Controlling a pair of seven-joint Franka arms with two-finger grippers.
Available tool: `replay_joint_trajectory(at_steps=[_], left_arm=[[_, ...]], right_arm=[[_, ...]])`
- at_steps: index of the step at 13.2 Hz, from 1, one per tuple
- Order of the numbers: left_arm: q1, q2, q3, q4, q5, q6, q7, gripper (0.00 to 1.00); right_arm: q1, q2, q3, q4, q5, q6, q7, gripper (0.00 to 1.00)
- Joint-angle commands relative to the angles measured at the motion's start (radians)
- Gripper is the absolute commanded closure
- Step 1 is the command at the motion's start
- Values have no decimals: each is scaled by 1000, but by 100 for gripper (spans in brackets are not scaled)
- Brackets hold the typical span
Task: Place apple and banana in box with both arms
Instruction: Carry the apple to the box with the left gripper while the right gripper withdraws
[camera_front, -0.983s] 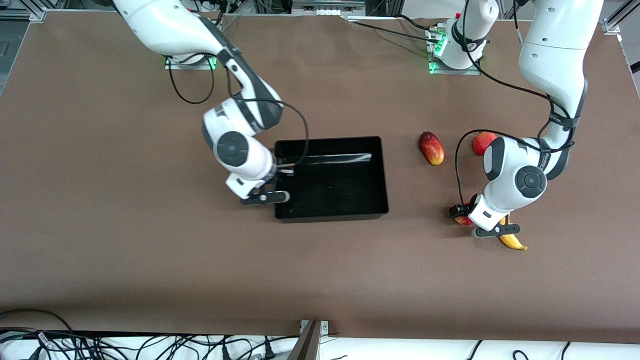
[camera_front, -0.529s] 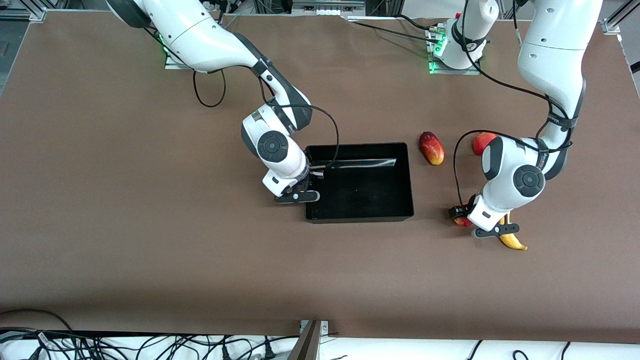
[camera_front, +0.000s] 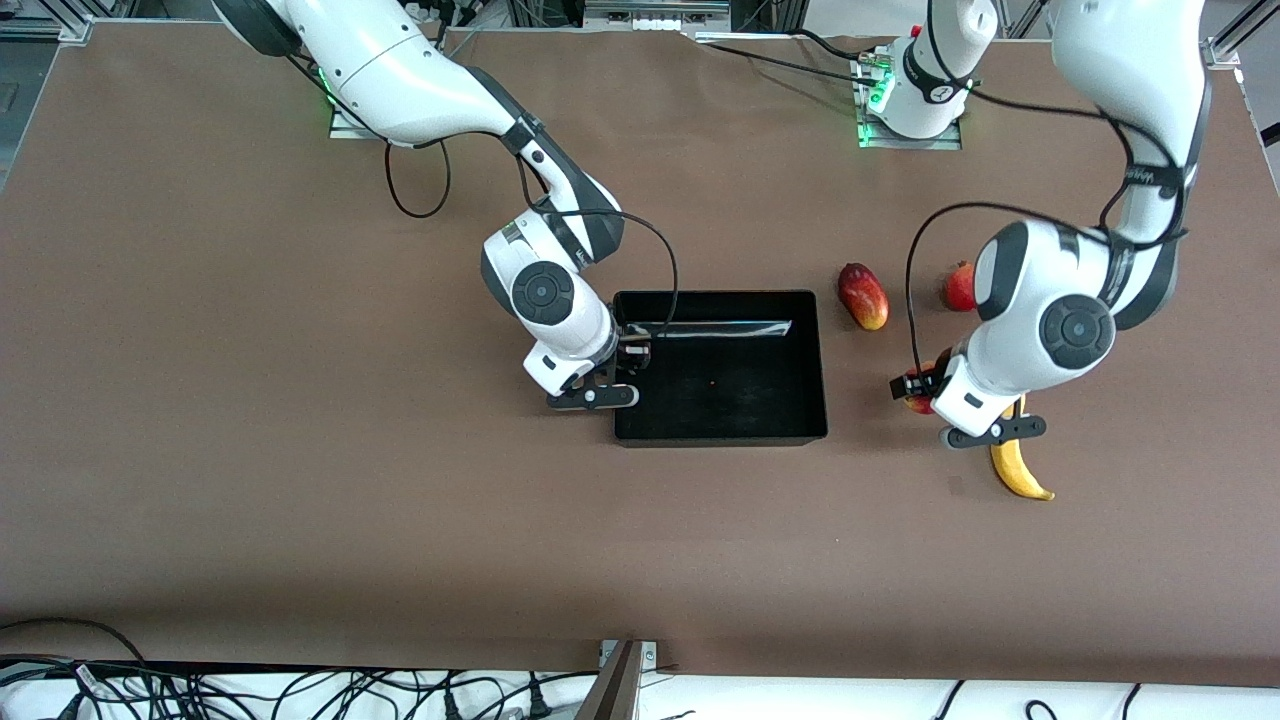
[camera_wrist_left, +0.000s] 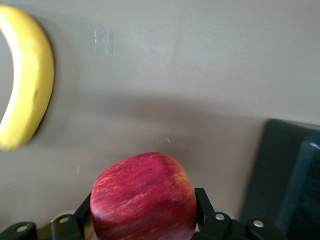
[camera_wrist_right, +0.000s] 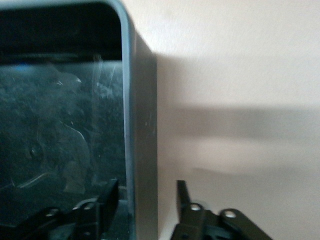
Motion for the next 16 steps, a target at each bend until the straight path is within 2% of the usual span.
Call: replay_joint_trajectory(at_steps=[1, 4, 7, 10, 13, 16], left_arm=[[-104, -22, 10, 22, -33, -47, -216, 73], [-219, -9, 9, 23, -65, -43, -374, 74], [-322, 47, 9, 78, -99, -44, -489, 75], [-342, 133, -51, 142, -119, -43, -528, 78], [-342, 228, -122, 210, -133, -37, -562, 78], [-370, 282, -138, 230, -133, 9, -563, 80]], right_arm=[[-25, -68, -13, 9, 4, -29, -3, 0], [-114, -206, -34, 7, 11, -173, -16, 0], [-223, -324, -59, 7, 19, -348, -100, 0], [-311, -471, -67, -11, 22, -523, -138, 0], [-363, -674, -80, -142, 16, -609, -171, 0], [-403, -841, -114, -284, 8, -609, -263, 0]])
